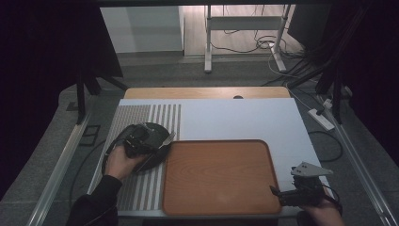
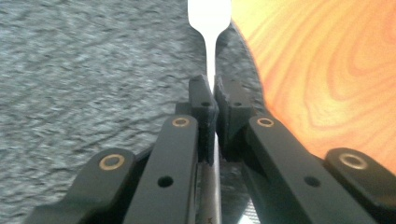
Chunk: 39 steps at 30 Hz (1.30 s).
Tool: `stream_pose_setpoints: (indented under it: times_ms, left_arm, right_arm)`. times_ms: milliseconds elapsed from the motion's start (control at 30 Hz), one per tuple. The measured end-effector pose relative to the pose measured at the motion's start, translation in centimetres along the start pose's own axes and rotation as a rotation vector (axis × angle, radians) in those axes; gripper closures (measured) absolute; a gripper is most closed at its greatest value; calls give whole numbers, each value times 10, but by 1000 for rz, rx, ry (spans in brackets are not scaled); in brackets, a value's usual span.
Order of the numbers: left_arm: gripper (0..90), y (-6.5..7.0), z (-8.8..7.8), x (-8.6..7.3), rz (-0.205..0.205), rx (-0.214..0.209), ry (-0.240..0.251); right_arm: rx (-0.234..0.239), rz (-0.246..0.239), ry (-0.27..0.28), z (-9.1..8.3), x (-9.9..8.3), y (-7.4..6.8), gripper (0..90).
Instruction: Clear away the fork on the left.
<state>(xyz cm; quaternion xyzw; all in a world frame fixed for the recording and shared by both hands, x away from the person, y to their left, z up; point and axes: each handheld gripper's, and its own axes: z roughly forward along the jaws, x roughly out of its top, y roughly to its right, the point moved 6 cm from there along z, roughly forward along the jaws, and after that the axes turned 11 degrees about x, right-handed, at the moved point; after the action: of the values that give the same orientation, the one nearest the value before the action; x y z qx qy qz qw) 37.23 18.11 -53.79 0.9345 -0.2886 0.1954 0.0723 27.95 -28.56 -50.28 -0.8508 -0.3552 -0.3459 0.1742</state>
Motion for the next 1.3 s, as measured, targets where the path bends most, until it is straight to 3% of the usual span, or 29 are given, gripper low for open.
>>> stream_pose_setpoints:
  times_ms: [600, 800, 1300]
  left_arm:
    - [851, 54, 3, -1, 27, -42, -20]
    - [850, 75, 9, 0, 59, -55, -46]
    - [850, 117, 22, 12, 75, -68, -62]
  right_arm:
    - [0, -5, 1, 0, 0, -1, 0]
    - [1, -8, -3, 1, 0, -1, 0]
    - [4, -19, -12, 1, 0, -2, 0]
